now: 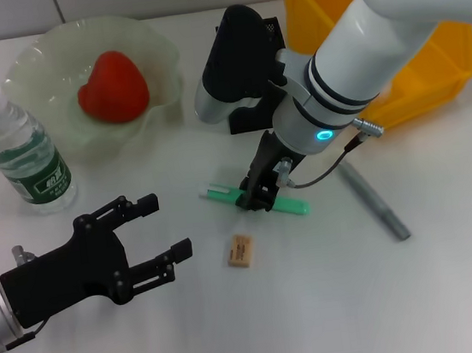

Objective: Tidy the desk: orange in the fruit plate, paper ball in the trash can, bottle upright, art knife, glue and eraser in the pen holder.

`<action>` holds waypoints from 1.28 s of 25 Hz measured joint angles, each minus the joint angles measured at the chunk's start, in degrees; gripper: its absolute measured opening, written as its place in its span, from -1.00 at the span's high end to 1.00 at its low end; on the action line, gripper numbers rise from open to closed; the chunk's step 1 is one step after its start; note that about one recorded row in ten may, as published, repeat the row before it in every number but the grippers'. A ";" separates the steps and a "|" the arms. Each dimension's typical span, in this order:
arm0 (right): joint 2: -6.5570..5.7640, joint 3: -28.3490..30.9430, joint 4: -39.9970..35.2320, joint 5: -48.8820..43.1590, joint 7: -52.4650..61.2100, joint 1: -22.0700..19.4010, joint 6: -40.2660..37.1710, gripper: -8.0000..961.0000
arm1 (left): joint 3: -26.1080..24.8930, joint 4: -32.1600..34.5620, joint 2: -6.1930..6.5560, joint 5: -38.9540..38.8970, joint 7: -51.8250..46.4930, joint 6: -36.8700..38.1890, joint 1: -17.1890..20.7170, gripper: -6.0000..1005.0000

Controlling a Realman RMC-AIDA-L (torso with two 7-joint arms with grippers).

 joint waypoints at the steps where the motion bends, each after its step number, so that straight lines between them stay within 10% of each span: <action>1: 0.00 0.00 -0.11 0.00 0.00 -0.10 0.01 0.62 | 0.00 0.00 0.00 0.00 0.00 0.00 0.00 -0.60; 32: -0.08 0.84 -7.41 0.38 -2.28 -4.90 -0.78 0.62 | -0.27 0.00 0.32 0.00 0.00 0.67 0.19 -0.60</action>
